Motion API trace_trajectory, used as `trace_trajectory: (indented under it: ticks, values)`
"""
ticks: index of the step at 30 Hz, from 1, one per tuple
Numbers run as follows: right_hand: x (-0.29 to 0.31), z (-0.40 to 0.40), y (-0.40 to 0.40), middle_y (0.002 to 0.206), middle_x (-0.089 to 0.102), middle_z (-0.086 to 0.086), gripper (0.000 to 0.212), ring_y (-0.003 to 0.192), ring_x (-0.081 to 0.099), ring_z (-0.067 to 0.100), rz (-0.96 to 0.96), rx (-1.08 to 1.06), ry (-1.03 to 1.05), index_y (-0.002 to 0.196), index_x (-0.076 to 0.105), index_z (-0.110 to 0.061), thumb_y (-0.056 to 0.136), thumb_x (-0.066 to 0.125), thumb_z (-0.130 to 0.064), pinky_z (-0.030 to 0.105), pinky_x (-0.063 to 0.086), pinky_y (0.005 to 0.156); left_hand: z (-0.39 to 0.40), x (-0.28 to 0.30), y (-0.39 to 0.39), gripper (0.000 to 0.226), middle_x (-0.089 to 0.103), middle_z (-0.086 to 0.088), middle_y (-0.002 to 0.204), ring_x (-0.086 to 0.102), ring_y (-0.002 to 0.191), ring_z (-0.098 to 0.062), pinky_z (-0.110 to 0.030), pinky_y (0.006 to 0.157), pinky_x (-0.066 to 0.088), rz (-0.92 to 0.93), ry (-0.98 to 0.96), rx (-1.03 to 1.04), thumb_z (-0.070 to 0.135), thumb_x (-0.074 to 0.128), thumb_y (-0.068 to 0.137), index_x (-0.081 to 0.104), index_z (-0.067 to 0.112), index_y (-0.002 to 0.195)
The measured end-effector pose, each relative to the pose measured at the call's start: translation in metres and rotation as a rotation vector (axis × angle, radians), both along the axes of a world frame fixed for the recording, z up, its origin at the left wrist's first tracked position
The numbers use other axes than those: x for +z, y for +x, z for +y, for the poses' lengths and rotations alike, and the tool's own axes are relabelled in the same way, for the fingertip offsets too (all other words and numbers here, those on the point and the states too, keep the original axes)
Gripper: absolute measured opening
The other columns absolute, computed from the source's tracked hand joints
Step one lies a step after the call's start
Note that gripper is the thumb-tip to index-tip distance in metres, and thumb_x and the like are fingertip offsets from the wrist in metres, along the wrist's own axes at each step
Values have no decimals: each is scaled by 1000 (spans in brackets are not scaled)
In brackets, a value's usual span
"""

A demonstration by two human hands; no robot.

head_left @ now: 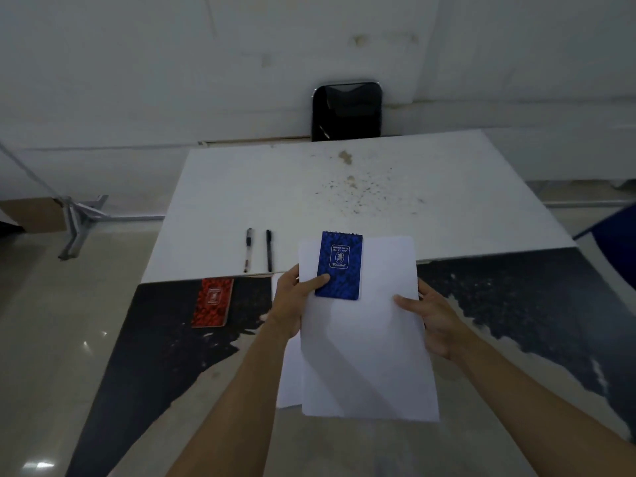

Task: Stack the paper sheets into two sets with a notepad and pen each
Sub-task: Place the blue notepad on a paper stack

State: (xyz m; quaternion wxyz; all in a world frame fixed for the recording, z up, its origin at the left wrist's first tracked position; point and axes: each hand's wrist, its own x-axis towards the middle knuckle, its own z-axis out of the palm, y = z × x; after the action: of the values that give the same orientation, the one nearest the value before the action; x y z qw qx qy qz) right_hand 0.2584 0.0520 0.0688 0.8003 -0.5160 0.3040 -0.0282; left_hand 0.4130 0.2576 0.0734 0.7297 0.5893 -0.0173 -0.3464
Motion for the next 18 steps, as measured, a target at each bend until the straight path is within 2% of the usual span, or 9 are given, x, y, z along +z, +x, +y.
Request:
trace_trajectory:
  ticks: [5, 11, 15, 18]
  values:
    - [-5, -69, -42, 117, 73, 12, 42, 97, 73, 30, 59, -62, -56, 126, 64, -15, 89, 66, 3, 40, 61, 71, -72, -8, -35, 29, 74, -17, 108, 72, 97, -34, -40, 73, 60, 112, 38, -54, 2, 73, 83, 69, -1, 112]
    - [-22, -150, -90, 119, 73, 11, 43, 106, 69, 38, 152, -106, -97, 127, 64, -15, 87, 68, 1, 53, 57, 89, -161, -38, -78, 26, 75, -17, 102, 73, 89, -32, -38, 68, 60, 204, 52, -10, 4, 74, 83, 72, 1, 109]
    - [-39, -203, -126, 119, 72, 13, 42, 106, 69, 39, 248, -154, -130, 126, 65, -15, 86, 71, -2, 57, 55, 92, -222, -63, -107, 30, 75, -14, 104, 72, 96, -34, -50, 84, 59, 205, 95, -65, 7, 77, 81, 72, 6, 111]
    - [-52, -248, -146, 122, 70, 11, 46, 110, 66, 37, 340, -146, -157, 129, 63, -19, 86, 72, -6, 60, 52, 95, -271, -82, -126, 35, 75, -13, 103, 72, 95, -33, -51, 85, 58, 199, 146, -97, 5, 80, 77, 71, 6, 111]
